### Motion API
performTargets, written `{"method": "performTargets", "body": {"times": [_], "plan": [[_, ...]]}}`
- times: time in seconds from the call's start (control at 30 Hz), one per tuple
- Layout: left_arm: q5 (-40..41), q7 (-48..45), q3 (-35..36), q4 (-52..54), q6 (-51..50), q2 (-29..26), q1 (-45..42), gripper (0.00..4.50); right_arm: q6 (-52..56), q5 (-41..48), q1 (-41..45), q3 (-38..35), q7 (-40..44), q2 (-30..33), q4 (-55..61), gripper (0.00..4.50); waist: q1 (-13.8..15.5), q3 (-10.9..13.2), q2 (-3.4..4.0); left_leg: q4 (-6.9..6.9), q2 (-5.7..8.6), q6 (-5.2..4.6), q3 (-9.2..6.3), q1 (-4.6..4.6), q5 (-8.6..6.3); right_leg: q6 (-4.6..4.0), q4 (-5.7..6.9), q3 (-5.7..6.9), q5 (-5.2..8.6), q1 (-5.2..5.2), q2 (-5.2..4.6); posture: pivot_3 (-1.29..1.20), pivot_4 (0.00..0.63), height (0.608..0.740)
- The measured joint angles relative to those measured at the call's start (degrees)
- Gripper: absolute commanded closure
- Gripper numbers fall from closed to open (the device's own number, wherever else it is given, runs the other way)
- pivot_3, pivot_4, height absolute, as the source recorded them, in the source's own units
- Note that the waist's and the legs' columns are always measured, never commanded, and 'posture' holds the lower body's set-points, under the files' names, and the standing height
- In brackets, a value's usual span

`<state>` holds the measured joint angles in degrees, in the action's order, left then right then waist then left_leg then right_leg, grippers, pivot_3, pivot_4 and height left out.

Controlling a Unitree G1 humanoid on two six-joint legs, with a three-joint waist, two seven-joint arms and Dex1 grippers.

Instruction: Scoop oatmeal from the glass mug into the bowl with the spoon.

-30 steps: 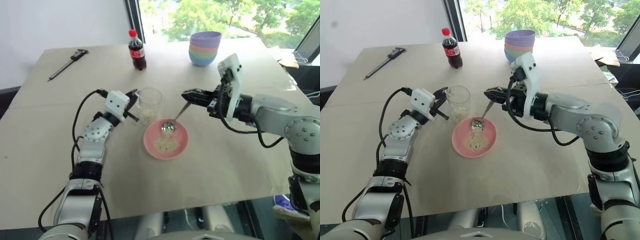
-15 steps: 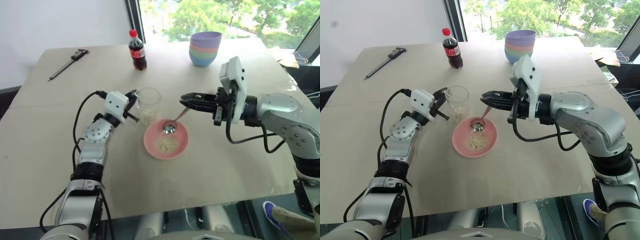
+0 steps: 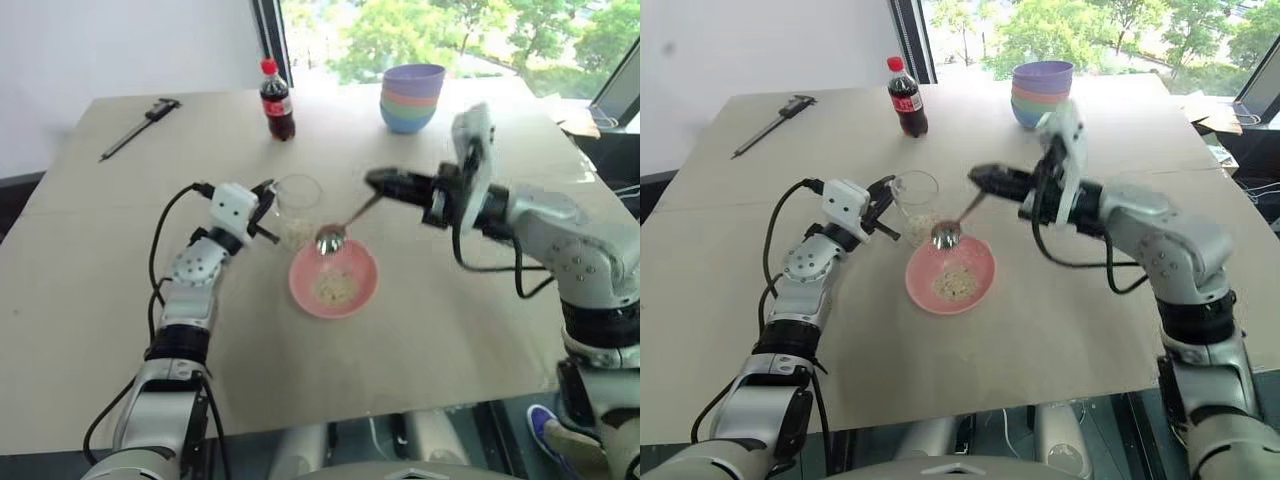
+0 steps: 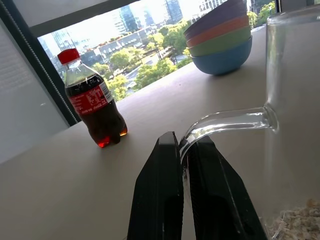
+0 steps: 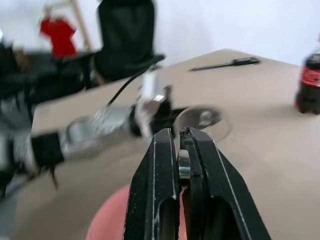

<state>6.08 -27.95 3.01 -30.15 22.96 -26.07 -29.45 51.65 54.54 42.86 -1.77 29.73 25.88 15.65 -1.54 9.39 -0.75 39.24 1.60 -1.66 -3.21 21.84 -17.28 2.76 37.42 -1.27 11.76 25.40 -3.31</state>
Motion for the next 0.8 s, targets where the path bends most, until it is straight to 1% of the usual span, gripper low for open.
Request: {"method": "performTargets", "body": {"times": [0.03, 0.13, 0.2, 0.27, 0.4, 0.47, 0.6, 0.7, 0.8], "plan": [[0.20, 0.10, 0.03, -0.01, -0.05, 0.18, 0.01, 4.41, 2.01, 3.13, 2.87, -3.33, -4.66, -2.79, -3.09, 4.50, -0.01, 0.00, 0.00, -0.01, 0.02, 0.00, 0.00, 0.00, 0.00, 0.00, 0.00, 0.00, 0.00, 0.01, -0.20, 0.00, 0.150, 0.740], [0.67, 0.18, 0.14, 0.15, -0.15, 0.63, 0.13, 4.41, 4.17, 8.89, 7.70, -8.34, -12.72, -6.66, -6.48, 4.50, 0.18, 0.00, 0.02, -0.03, 0.07, 0.01, -0.09, 0.07, 0.00, 0.00, -0.04, 0.08, 0.00, 0.04, -0.24, 0.00, 0.150, 0.740], [1.01, 0.20, 0.64, 0.25, -0.60, 1.18, 0.30, 4.41, 4.47, 10.86, 10.76, -10.34, -17.50, -9.77, -9.06, 4.50, 0.19, -0.01, 0.03, -0.04, 0.09, 0.02, -0.08, 0.11, 0.01, 0.00, -0.04, 0.07, 0.00, 0.08, -0.26, 0.00, 0.150, 0.740], [1.19, 0.21, 0.84, 0.34, -0.93, 1.58, 0.38, 4.41, 4.42, 11.05, 11.98, -10.54, -19.77, -11.54, -10.42, 4.50, 0.31, -0.01, 0.03, -0.03, 0.11, 0.02, -0.08, 0.11, 0.01, 0.00, -0.04, 0.09, 0.00, 0.07, -0.26, 0.00, 0.150, 0.740], [1.39, 0.21, 0.91, 0.63, -1.29, 1.98, 0.54, 4.41, 4.42, 8.70, 12.07, -8.31, -20.35, -12.70, -12.00, 4.50, 0.56, -0.01, 0.03, -0.03, 0.13, 0.00, -0.08, 0.13, 0.00, 0.00, -0.04, 0.11, 0.00, 0.08, -0.21, 0.00, 0.150, 0.740], [1.39, 0.41, 1.00, 0.82, -1.47, 2.09, 0.61, 4.41, 4.49, 6.07, 12.06, -5.73, -19.84, -12.48, -12.24, 4.50, 0.54, -0.01, 0.03, -0.03, 0.13, -0.01, -0.07, 0.13, 0.00, 0.00, -0.04, 0.11, 0.00, 0.07, -0.03, 0.00, 0.150, 0.740], [1.41, 0.91, 1.27, 2.37, -2.45, 2.81, 1.44, 4.41, 4.80, 0.42, 12.07, -0.47, -18.43, -12.24, -14.03, 4.50, 0.54, -0.01, 0.04, -0.03, 0.13, 0.00, -0.08, 0.13, 0.00, 0.00, -0.03, 0.10, 0.00, 0.08, -0.01, 0.00, 0.150, 0.740], [1.45, 1.69, 1.46, 3.27, -3.05, 3.41, 2.04, 4.41, 4.78, -2.85, 13.00, 1.98, -17.51, -13.40, -15.80, 4.50, 0.59, -0.01, 0.04, -0.03, 0.13, 0.01, -0.09, 0.14, 0.01, 0.00, -0.04, 0.12, 0.00, 0.08, -0.01, 0.00, 0.150, 0.740], [1.48, 2.15, 1.53, 4.16, -3.73, 3.97, 2.62, 4.41, 4.78, -5.10, 14.25, 2.80, -16.82, -14.18, -16.79, 4.50, 0.72, -0.01, 0.04, -0.02, 0.14, 0.05, -0.13, 0.17, 0.03, 0.00, -0.07, 0.16, 0.00, 0.08, -0.01, 0.00, 0.150, 0.740]]}}
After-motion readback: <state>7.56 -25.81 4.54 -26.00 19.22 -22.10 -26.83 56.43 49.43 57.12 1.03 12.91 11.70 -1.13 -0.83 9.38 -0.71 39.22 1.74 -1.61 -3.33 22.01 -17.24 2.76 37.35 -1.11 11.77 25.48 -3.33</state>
